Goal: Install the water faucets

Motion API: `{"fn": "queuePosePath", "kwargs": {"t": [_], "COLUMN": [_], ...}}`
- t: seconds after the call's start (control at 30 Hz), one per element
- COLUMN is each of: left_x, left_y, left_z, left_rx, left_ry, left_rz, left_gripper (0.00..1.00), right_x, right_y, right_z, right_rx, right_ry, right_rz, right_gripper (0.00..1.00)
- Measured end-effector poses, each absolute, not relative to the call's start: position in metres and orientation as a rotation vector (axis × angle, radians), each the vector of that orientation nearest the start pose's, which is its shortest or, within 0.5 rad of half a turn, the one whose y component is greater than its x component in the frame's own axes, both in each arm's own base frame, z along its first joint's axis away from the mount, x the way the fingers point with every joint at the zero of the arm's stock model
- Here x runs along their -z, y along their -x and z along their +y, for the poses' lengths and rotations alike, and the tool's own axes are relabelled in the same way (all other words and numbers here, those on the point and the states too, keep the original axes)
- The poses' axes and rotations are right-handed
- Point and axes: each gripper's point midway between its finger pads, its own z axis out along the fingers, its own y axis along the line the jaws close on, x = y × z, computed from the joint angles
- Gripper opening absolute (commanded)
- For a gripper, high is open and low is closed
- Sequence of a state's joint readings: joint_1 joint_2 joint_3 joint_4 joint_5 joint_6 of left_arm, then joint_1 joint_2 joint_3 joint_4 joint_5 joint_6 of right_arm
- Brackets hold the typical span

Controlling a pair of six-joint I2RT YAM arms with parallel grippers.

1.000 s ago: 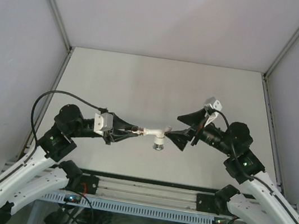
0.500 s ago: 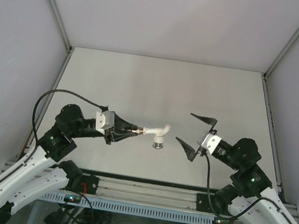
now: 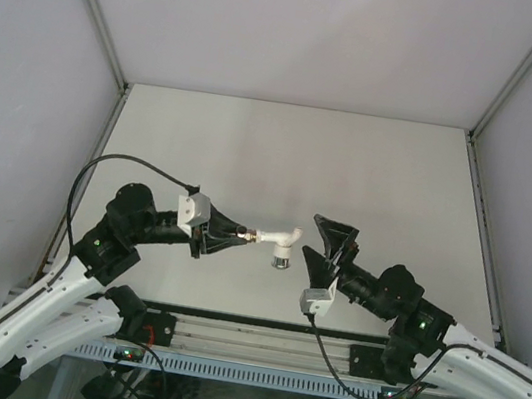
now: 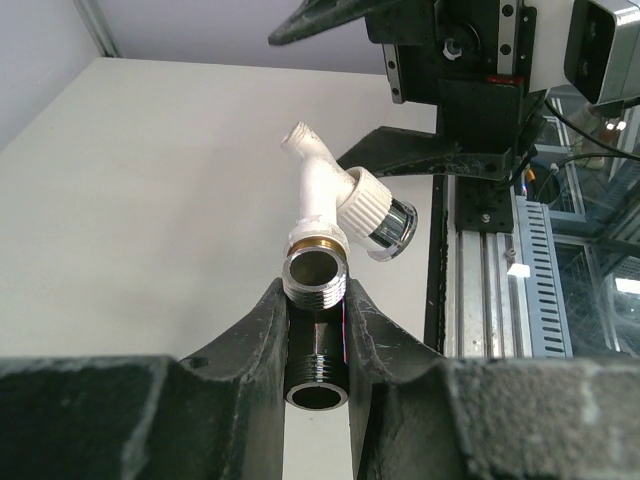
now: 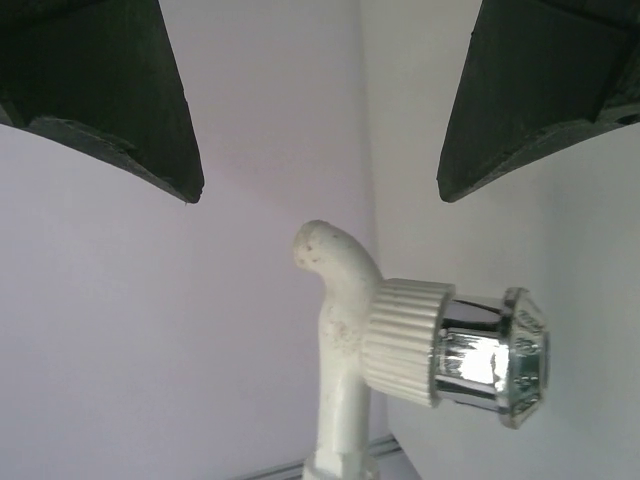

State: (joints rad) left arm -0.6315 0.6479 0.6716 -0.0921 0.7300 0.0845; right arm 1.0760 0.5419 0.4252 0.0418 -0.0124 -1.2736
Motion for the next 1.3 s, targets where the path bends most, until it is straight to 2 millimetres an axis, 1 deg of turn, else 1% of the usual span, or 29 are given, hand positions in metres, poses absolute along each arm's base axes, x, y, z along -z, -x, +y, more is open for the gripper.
{"fn": "queuePosePath", "kwargs": {"t": [0.1,0.17,0.23,0.4,0.47,0.57,0.7,0.8,0.87,1.0,1.2,1.3], "left_x": [-0.283,-0.283,-0.282,-0.282,-0.281,-0.281,-0.285,-0.290,-0.290,-0.289,-0.287,-0.286], "left_y": [-0.139,-0.139,-0.140,-0.140,-0.140,-0.141,-0.142,-0.141,-0.140,-0.139,-0.135,-0.134], "left_z": [-0.244,-0.244,-0.245,-0.245,-0.245,-0.245,-0.245,-0.246,-0.246,-0.247,-0.249,-0.249], "left_rx": [1.011,1.017,1.022,1.022,1.023,1.023,1.023,1.024,1.032,1.044,1.073,1.085], "left_ry": [-1.105,-1.101,-1.098,-1.096,-1.096,-1.096,-1.087,-1.084,-1.083,-1.085,-1.099,-1.105], "left_rz": [1.321,1.327,1.335,1.337,1.339,1.343,1.334,1.323,1.329,1.335,1.336,1.340], "left_gripper": [0.00,0.00,0.00,0.01,0.00,0.00,0.00,0.00,0.00,0.00,0.00,0.00], "right_x": [-0.261,-0.264,-0.264,-0.250,-0.248,-0.248,-0.246,-0.247,-0.249,-0.252,-0.251,-0.248], "right_y": [-0.174,-0.174,-0.174,-0.170,-0.167,-0.163,-0.163,-0.161,-0.160,-0.156,-0.145,-0.141], "right_z": [0.246,0.252,0.258,0.276,0.282,0.286,0.286,0.286,0.286,0.284,0.282,0.281], "right_rx": [0.194,0.214,0.222,0.220,0.215,0.212,0.219,0.215,0.209,0.166,0.024,-0.050], "right_ry": [1.505,1.507,1.516,1.575,1.586,1.592,1.598,1.595,1.586,1.563,1.531,1.518], "right_rz": [0.570,0.537,0.512,0.471,0.451,0.432,0.437,0.435,0.432,0.450,0.520,0.563], "right_gripper": [1.00,1.00,1.00,0.93,0.88,0.75,0.59,0.51,0.45,0.30,0.18,0.16]}}
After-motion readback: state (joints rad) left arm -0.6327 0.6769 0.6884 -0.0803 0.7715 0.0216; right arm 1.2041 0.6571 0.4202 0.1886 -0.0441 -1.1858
